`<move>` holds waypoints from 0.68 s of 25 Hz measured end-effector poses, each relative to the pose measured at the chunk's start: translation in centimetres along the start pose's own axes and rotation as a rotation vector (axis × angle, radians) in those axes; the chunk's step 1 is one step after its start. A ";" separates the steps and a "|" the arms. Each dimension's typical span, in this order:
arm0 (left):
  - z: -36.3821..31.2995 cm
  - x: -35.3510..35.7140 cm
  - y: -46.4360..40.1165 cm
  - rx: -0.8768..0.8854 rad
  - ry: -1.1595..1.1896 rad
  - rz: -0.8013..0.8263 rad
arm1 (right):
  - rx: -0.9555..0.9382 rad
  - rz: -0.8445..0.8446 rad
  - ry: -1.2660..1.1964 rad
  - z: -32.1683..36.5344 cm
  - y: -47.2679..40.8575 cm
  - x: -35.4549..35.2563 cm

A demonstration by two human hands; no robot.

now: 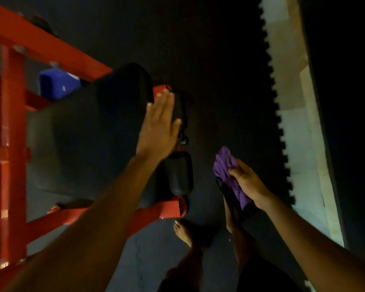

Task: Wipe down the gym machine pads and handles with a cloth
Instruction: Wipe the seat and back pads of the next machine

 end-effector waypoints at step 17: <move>10.7 0.3 -8.2 -0.147 -0.177 -0.160 | -0.258 -0.080 0.610 13.4 -31.6 7.5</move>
Point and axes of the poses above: each hand's wrist, its own y-axis away from the middle knuckle, its own x-axis out of the palm, z = x × y, the point moved 5 cm from there along -y, towards the middle knuckle, and after that the axes turned 5 degrees about -x, right-handed, at the moved point
